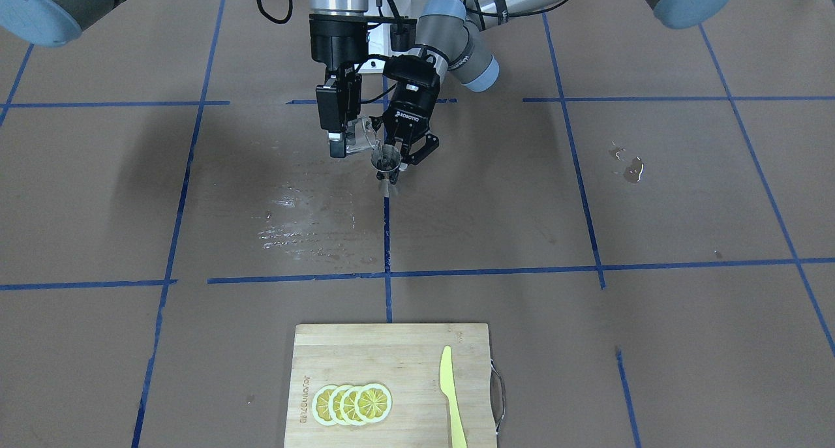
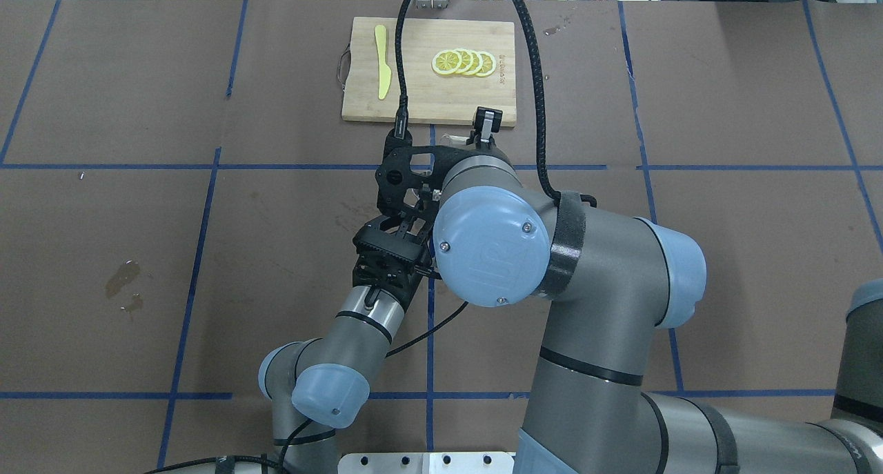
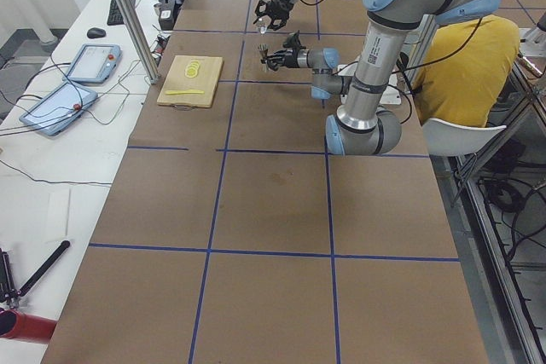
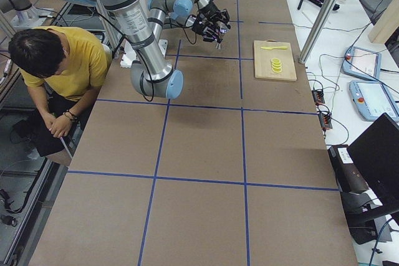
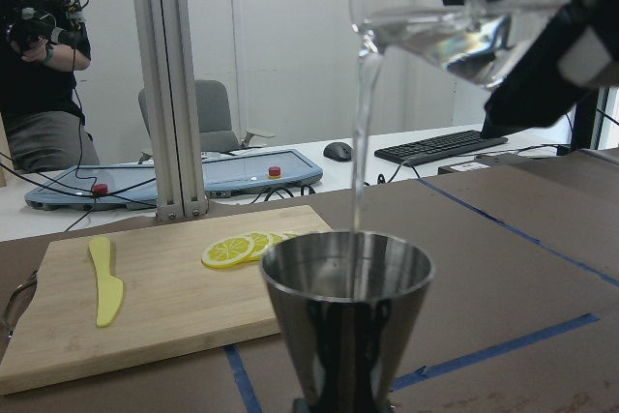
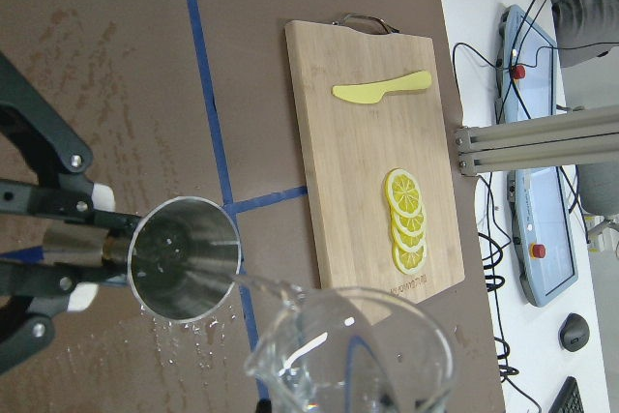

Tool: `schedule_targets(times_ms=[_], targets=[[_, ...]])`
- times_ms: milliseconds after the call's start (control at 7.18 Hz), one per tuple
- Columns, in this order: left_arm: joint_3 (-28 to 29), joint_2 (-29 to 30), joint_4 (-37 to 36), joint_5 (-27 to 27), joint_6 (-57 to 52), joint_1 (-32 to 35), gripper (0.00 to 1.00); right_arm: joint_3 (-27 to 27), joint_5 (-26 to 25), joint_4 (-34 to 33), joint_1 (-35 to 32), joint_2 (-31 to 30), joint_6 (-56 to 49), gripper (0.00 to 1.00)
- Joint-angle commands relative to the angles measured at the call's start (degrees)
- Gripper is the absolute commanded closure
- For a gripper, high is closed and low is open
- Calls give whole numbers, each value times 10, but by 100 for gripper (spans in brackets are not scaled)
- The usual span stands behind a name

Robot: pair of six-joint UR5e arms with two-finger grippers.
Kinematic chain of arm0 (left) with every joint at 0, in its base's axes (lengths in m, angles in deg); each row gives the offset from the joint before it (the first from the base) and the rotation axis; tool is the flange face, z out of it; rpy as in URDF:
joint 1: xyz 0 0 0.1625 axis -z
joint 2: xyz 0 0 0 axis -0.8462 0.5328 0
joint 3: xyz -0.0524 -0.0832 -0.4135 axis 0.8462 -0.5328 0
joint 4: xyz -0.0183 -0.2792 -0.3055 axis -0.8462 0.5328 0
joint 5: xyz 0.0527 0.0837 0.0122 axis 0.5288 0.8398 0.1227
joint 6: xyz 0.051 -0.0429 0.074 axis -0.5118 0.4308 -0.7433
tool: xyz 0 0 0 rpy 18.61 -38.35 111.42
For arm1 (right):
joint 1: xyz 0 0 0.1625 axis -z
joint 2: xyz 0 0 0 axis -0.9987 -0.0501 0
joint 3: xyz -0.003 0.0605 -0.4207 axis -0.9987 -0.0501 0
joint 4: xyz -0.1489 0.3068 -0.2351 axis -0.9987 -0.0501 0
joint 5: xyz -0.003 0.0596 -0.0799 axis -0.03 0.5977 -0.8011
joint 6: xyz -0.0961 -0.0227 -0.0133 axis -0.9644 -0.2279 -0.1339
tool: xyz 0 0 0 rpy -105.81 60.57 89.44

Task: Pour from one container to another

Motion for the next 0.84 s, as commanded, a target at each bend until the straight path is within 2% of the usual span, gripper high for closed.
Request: schedule_targets(times_ms=[0,418,697], targets=[[0,0,0,0,0,0,100,-1,-8,0,0,0,-28,100],[-1,0,0,0,0,0,100,-1,-12,0,0,0,-49,100],[-1,0,0,0,0,0,100,0,-13,7,-1,2,-13,100]])
